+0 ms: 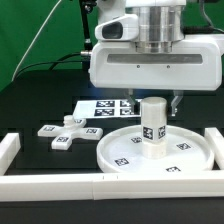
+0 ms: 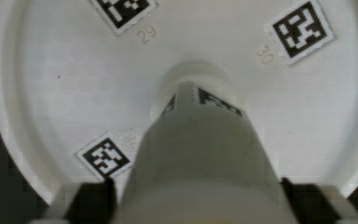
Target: Assemble round table
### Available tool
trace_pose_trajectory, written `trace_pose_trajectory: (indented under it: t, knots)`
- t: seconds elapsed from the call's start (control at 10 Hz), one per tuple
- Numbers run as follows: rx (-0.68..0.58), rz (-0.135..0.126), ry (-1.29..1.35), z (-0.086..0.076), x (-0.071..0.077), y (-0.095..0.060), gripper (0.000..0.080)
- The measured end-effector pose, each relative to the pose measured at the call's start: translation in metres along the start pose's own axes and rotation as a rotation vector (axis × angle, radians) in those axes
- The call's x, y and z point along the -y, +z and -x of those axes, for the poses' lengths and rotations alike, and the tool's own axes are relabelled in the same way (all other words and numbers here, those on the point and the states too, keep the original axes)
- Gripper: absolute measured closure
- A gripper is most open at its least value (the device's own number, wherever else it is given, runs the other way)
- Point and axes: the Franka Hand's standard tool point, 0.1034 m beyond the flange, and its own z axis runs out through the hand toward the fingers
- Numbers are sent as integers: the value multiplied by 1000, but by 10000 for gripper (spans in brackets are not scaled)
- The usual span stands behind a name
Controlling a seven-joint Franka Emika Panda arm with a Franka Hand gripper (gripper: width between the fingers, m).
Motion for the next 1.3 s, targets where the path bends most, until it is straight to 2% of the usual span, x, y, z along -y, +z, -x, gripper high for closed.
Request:
trace_pose_trajectory:
  t: [0.3,0.8,1.1,1.3]
  knots:
    - [0,-1,213,0,0,1,394]
    - [-19,4,859,5,4,2,393]
    - [0,-49,1345,7,8,2,393]
    - [1,-67,1480,7,10,2,393]
